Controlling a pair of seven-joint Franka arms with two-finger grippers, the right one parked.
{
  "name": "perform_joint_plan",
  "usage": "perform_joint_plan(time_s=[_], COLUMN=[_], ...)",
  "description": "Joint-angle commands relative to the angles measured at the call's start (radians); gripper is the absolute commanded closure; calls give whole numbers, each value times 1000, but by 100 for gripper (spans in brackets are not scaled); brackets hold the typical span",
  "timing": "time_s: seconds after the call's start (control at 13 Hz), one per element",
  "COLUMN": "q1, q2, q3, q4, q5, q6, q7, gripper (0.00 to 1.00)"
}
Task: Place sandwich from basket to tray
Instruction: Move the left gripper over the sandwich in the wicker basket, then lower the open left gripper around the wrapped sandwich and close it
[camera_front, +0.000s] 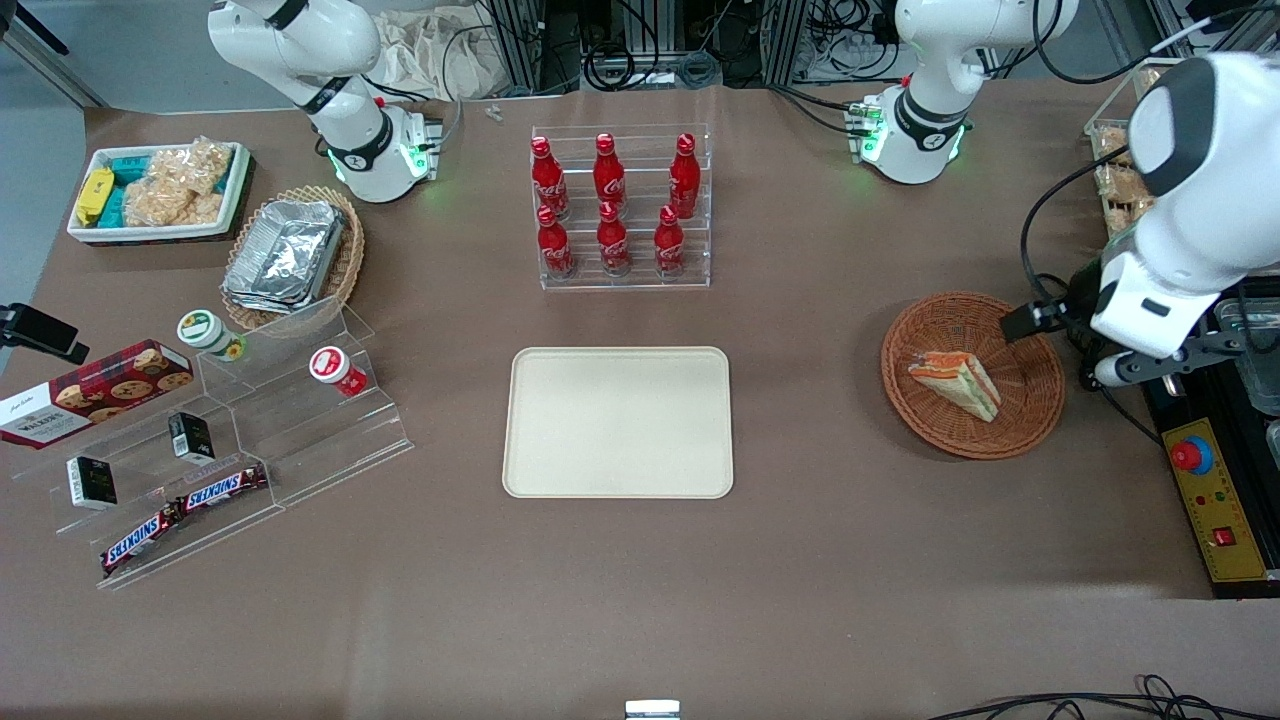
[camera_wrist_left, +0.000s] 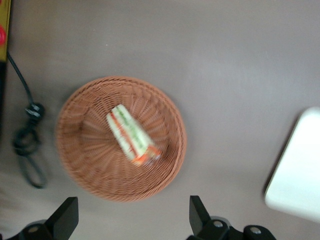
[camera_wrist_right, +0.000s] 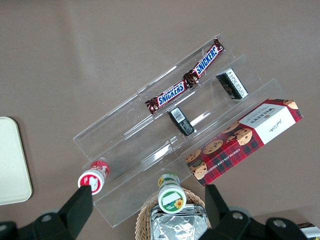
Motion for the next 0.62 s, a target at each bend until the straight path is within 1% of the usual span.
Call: perform_joint_plan(time_s=[0.0,0.08,0.23,0.31,0.54], q1=[5,5,3,3,3], q2=[-42,-19,19,56,169], q3=[-18,-20,-20,-21,-33], q4=[-174,-196,-242,-244,-239], q5=[-3,1,75,99,196], q6=[200,243,333,367,449], q7=[-315,-437,-657,-752,-950], gripper=[0,0,0,0,0])
